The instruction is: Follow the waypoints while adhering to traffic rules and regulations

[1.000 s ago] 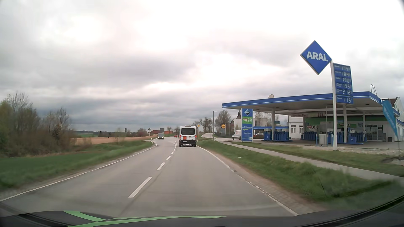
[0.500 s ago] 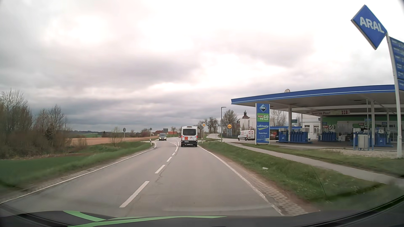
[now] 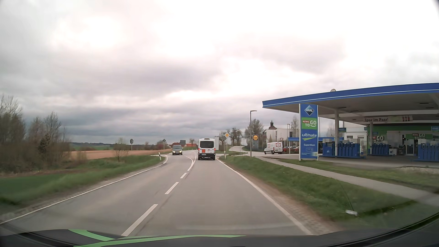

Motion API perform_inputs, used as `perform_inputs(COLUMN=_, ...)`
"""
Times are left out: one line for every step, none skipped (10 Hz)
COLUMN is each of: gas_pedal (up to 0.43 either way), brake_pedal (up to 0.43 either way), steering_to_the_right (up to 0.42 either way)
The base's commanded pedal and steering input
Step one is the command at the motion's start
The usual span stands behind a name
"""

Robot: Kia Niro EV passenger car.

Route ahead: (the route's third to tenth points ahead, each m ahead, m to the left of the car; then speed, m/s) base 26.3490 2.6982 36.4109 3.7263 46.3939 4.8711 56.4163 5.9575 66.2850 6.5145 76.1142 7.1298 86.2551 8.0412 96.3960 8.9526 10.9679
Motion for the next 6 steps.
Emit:
perform_inputs(gas_pedal=0.118, brake_pedal=0.000, steering_to_the_right=-0.011)
perform_inputs(gas_pedal=0.118, brake_pedal=0.000, steering_to_the_right=-0.011)
perform_inputs(gas_pedal=0.118, brake_pedal=0.000, steering_to_the_right=-0.011)
perform_inputs(gas_pedal=0.118, brake_pedal=0.000, steering_to_the_right=-0.011)
perform_inputs(gas_pedal=0.118, brake_pedal=0.000, steering_to_the_right=-0.011)
perform_inputs(gas_pedal=0.118, brake_pedal=0.000, steering_to_the_right=-0.011)
